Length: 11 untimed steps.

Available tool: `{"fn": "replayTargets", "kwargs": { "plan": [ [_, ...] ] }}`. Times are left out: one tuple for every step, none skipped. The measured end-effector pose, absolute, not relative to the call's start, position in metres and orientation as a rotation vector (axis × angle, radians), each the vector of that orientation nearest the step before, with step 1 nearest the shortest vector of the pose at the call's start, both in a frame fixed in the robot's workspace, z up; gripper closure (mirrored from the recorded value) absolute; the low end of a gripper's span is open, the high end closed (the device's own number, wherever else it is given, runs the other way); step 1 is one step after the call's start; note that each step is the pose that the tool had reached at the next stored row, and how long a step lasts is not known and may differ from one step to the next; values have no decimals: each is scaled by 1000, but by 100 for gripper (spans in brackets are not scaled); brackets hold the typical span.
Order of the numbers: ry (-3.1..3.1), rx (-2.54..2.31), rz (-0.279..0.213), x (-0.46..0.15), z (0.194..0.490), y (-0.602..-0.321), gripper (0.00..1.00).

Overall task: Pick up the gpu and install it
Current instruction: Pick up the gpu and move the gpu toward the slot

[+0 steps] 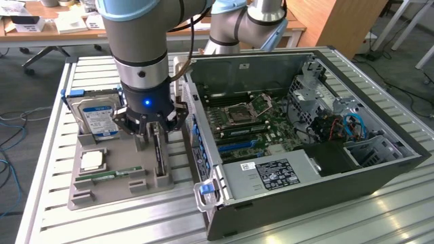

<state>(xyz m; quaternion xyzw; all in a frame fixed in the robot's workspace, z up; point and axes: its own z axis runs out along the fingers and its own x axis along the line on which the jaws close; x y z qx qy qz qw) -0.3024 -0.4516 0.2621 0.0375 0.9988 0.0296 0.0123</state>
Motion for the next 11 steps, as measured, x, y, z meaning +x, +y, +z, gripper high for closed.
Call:
{"fn": "replayTargets", "kwargs": {
  "plan": [
    [3113,117,92,-302,261,-452,53],
    [3113,117,92,-302,260,-452,53],
    [3113,117,92,-302,259,-452,53],
    [3113,117,92,-302,258,-452,53],
    [3113,117,92,-302,257,-452,53],
    [3113,117,92,-302,256,-452,53],
    [3113,117,92,-302,255,-452,53],
    [3113,117,92,-302,255,-452,53],
    [3114,117,92,-302,254,-452,53],
    [3114,117,92,-302,254,-452,53],
    [3113,117,92,-302,253,-452,53]
  ]
}}
